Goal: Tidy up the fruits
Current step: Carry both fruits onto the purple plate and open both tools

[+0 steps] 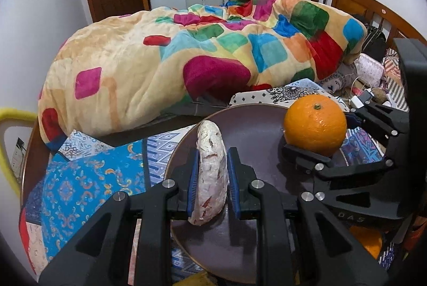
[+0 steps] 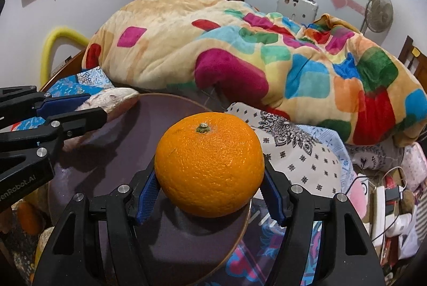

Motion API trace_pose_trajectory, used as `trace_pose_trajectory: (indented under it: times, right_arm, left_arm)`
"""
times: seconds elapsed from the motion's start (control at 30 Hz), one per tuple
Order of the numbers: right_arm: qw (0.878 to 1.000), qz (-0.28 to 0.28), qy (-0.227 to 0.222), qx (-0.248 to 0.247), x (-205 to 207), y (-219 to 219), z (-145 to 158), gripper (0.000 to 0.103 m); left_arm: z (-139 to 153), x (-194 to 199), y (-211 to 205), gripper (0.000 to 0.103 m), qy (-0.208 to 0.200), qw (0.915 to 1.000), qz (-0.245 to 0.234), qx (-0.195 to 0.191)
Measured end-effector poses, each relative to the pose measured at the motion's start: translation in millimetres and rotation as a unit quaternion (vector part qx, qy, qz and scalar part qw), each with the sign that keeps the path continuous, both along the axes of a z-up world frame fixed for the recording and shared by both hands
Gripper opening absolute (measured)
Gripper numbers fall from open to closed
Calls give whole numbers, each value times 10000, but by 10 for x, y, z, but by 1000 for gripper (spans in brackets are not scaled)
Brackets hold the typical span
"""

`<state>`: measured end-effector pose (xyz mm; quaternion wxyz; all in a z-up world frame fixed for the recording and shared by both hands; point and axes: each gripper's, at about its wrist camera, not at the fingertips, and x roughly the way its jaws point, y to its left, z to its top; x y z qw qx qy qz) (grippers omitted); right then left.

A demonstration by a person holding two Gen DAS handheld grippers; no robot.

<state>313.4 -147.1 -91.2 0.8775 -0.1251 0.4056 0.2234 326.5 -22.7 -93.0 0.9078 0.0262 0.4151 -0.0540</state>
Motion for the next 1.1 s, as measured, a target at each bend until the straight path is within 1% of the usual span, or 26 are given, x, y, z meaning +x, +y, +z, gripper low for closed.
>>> trace_pose_trajectory:
  times: [0.23, 0.3, 0.37, 0.4, 0.47, 0.67, 0.73, 0.8, 0.87, 0.97, 1.03, 1.1]
  right_arm:
    - [9998, -8, 138, -121, 31, 12, -53, 66]
    - [9998, 5, 161, -134, 37, 3, -56, 66]
    - [9997, 14, 196, -128, 35, 1, -55, 70]
    - [9997, 24, 209, -103, 28, -1, -52, 71]
    - [9998, 15, 159, -96, -3, 3, -34, 71]
    - [9998, -50, -179, -30, -168, -41, 201, 72]
    - [9994, -82, -332, -21, -247, -65, 280, 72]
    - [9989, -97, -448, 10, -337, -102, 358, 72]
    - [9984, -116, -559, 34, -442, -137, 437, 72]
    - [9974, -143, -698, 101, -600, -200, 539, 72]
    - [9967, -169, -777, 153, -723, -248, 602, 72]
    - [9963, -181, -815, 219, -793, -286, 639, 72]
  left_arm:
    - [70, -55, -66, 21, -114, 9998, -109, 91]
    - [95, -72, -55, 21, -99, 9999, -108, 30]
    - [126, -95, -19, 21, -118, 9999, -48, -51]
    - [143, -109, -6, 21, -119, 9999, -28, -78]
    - [178, -141, 23, 22, -120, 9998, -4, -131]
    - [320, -281, 108, 23, -221, 9996, 113, -160]
    - [365, -352, 134, 28, -259, 9994, 151, -175]
    - [424, -437, 151, 36, -346, 9991, 208, -134]
    - [492, -541, 155, 38, -454, 9987, 228, -82]
    - [578, -697, 173, 42, -540, 9982, 218, -132]
    - [631, -808, 172, 47, -632, 9977, 237, -100]
    - [671, -911, 171, 56, -710, 9972, 243, -73]
